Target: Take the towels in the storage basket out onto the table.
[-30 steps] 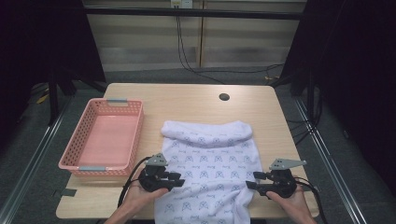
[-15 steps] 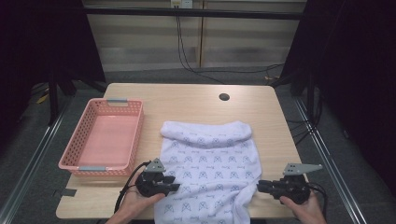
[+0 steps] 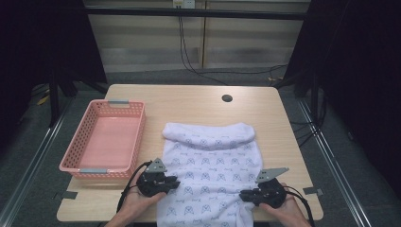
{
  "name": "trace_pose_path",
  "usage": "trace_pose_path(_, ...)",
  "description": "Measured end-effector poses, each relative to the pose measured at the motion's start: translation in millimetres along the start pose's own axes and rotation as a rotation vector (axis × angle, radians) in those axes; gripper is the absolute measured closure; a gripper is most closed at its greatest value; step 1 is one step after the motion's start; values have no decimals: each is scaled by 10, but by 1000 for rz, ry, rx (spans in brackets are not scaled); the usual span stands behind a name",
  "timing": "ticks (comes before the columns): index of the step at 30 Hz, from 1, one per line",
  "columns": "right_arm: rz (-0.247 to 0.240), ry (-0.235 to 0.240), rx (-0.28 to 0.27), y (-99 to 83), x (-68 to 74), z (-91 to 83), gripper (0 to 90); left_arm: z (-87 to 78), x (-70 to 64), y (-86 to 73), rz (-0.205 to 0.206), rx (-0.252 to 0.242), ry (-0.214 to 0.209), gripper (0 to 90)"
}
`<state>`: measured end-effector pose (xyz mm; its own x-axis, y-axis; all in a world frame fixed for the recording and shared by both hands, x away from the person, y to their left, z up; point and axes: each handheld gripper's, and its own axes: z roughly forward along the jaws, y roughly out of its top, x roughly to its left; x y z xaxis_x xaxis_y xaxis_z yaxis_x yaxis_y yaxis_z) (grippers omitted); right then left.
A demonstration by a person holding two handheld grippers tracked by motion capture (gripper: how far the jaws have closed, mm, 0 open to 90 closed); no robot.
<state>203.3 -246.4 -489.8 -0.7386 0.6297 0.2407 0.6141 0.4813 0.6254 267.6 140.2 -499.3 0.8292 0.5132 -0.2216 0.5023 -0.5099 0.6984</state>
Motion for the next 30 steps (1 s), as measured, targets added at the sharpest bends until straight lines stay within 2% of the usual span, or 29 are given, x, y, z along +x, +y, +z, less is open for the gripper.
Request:
trace_pose_path(2,21,10,-21,-72,-30,-120,856,-2,-6,-9,-27,0,-19,727)
trace_pose_path(4,20,15,-31,-132,-31,-243,859,-1,-59,-18,8,16,-58,728)
trace_pose_path(5,16,18,-35,-145,-16,-308,858,-1,-92,-28,7,20,-74,728)
trace_pose_path(7,-5,34,-56,-145,25,-448,854,-8,-178,-39,32,29,-51,728)
trace_pose_path(8,-2,57,-59,-150,56,-500,852,-24,-211,-59,38,36,-62,727)
trace_pose_path(9,-16,69,-47,-169,86,-529,850,-47,-237,-90,39,39,-83,728)
trace_pose_path(10,-27,60,-35,-198,124,-551,837,-84,-256,-121,48,51,-97,728)
trace_pose_path(12,-18,90,-30,-259,164,-575,790,-154,-284,-191,39,72,-151,740)
trace_pose_path(14,-5,68,-63,-262,155,-588,734,-223,-297,-252,49,95,-191,752)
trace_pose_path(16,21,26,-123,-191,97,-581,667,-271,-308,-276,63,87,-169,742)
trace_pose_path(17,24,12,-147,-136,56,-555,665,-284,-294,-255,57,67,-152,695)
trace_pose_path(19,29,-8,-168,2,-81,-425,622,-279,-198,-166,13,33,-127,639)
trace_pose_path(21,32,-46,-152,114,-205,-283,575,-222,-81,-65,-23,7,-70,627)
trace_pose_path(23,41,-67,-155,219,-365,-100,561,-143,34,45,-51,-6,-50,611)
trace_pose_path(25,32,-96,-111,293,-476,77,560,-58,112,144,-40,-17,-6,603)
trace_pose_path(26,23,-119,-89,315,-502,149,562,-15,156,175,-29,-9,23,602)
trace_pose_path(27,25,-136,-71,324,-525,204,601,32,198,192,-51,-2,32,599)
trace_pose_path(28,22,-144,-84,323,-534,216,644,77,216,196,-66,1,28,598)
trace_pose_path(30,12,-162,-84,295,-521,197,746,113,178,194,-21,9,56,605)
